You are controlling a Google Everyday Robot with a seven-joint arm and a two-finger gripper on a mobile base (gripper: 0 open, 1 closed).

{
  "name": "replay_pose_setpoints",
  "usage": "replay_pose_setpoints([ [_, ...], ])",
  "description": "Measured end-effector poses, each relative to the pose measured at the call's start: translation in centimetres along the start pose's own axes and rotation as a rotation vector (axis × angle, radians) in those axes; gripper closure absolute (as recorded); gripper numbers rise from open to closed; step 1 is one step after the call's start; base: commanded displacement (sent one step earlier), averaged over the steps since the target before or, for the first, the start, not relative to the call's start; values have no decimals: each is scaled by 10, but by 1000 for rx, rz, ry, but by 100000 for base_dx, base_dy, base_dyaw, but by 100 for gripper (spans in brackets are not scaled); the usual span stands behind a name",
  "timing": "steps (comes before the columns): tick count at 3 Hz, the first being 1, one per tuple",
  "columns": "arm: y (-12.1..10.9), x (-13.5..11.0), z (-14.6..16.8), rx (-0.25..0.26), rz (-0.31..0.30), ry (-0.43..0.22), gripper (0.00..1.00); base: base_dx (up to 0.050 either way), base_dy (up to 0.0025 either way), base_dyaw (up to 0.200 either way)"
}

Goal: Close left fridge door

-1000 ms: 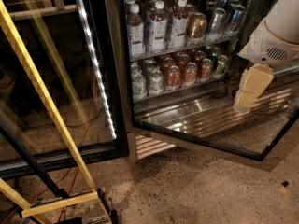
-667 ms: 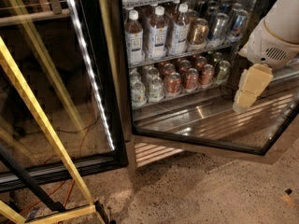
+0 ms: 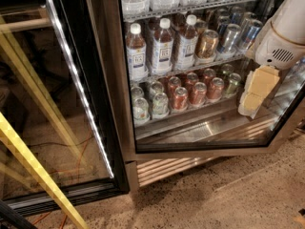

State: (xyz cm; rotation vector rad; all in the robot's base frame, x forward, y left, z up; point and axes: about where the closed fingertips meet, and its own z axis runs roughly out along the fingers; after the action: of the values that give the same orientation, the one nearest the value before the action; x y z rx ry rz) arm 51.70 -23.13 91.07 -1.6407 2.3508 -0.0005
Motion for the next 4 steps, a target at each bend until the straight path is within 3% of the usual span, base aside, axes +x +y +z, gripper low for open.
replay_pose_setpoints([
  [4,0,0,0,0,0,0,0,4650,0,5],
])
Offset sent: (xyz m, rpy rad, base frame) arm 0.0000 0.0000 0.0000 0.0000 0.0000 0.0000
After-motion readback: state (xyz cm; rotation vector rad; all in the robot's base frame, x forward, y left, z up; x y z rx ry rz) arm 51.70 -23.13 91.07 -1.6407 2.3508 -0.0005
